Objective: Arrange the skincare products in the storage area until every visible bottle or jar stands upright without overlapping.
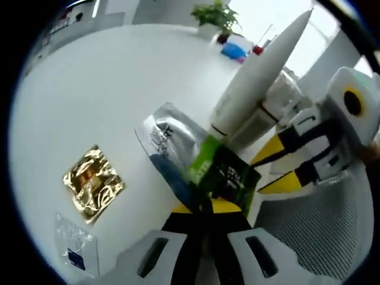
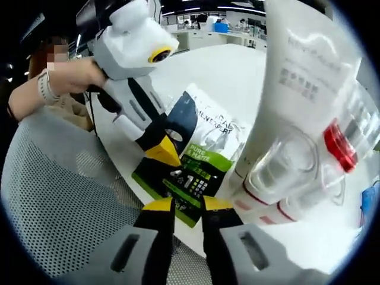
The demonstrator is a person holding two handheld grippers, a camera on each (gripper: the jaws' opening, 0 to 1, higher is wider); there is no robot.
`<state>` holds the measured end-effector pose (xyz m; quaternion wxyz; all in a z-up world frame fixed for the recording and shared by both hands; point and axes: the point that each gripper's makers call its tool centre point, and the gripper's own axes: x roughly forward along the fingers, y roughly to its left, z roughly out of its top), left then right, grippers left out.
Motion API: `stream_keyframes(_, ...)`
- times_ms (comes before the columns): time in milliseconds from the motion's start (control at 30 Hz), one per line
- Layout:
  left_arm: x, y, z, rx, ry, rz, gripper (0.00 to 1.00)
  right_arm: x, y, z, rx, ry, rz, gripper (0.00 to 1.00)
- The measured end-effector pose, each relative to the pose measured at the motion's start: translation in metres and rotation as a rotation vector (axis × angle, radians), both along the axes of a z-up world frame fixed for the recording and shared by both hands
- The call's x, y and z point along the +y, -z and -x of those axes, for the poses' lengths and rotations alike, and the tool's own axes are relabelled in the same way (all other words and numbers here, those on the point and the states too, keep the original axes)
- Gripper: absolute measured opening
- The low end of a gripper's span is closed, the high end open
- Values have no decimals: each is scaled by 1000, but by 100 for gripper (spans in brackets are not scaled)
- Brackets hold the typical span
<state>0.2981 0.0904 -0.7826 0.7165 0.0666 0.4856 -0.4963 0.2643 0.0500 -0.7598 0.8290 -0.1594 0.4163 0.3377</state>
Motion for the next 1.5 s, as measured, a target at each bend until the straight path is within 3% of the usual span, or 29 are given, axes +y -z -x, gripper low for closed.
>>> stream_keyframes(333, -1, 1, 1, 14, 8, 8, 0, -4, 14, 1, 33, -15, 50, 19)
stream_keyframes(733, -4, 1, -1, 8, 24, 17, 0, -10, 22, 2, 27, -41, 135, 19)
stream_keyframes(933, -5, -1, -4, -67, 52, 7, 5, -9, 23, 4, 61, 1, 96, 17)
stream_keyframes(1000, -2, -1, -10, -121, 64, -18, 7, -7, 23, 5, 65, 3, 86, 17)
stream_keyframes(1067, -3, -2, -9, -119, 67, -14, 8, -6, 23, 5, 62, -5, 93, 17)
stream_keyframes(1333, 8, -17, -37, -204, -51, 12, 14, -5, 24, 5, 73, 14, 92, 18)
stream_keyframes(1500, 17, -28, -56, -288, -116, 11, 13, -3, 24, 5, 76, 18, 106, 18)
